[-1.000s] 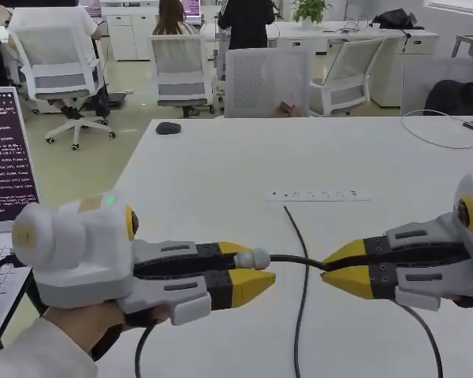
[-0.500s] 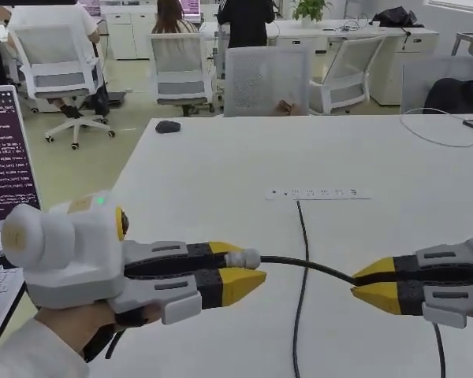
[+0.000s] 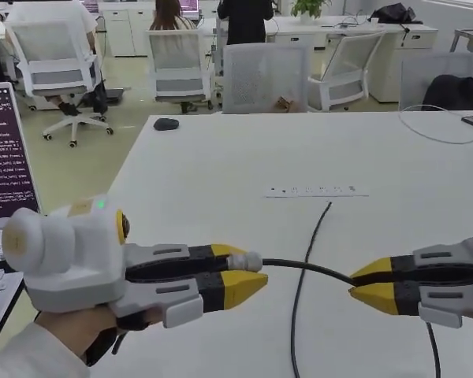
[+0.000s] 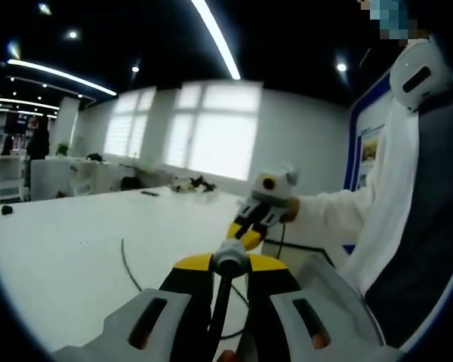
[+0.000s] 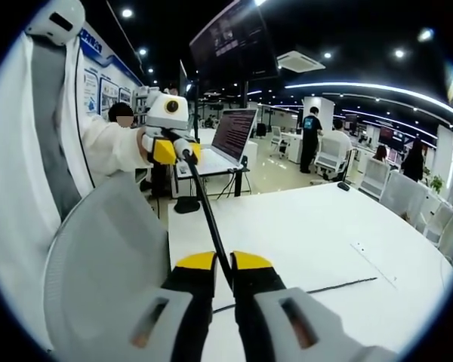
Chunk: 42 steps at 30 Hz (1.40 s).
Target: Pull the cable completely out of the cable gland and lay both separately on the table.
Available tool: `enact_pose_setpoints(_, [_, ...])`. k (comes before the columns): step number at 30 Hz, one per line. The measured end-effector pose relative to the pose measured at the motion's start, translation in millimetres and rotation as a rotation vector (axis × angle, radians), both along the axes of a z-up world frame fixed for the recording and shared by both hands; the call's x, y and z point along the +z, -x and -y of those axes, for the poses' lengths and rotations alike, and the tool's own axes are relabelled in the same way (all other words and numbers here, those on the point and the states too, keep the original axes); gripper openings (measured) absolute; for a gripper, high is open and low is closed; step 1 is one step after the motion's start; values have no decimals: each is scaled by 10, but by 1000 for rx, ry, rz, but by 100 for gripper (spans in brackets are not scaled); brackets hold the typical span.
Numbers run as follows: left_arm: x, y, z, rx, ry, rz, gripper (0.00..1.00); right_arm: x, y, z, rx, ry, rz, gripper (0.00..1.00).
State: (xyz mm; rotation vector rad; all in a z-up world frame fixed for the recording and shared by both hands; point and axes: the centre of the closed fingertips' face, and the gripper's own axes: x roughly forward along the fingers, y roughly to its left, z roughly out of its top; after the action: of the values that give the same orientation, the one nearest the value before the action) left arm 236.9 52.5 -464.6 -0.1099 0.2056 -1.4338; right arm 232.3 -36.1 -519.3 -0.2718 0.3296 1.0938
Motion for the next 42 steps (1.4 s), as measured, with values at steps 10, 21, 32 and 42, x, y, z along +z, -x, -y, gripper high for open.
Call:
enact_pose_setpoints(10, [19,35,15,-4,4,1,17,86,-22,-161,34,41,44,21])
enact_pose_setpoints(21, [5,80,113,-30,-6,4,17,454,82,-556,154,18,153,21])
enact_pose_setpoints(32, [18,139,165,-52,-8,8,17,508,127,-751,214,15,176,12])
enact_pose_setpoints(42, [17,143,137,-56,-9,8,17,511,123,-785,224,3,179,6])
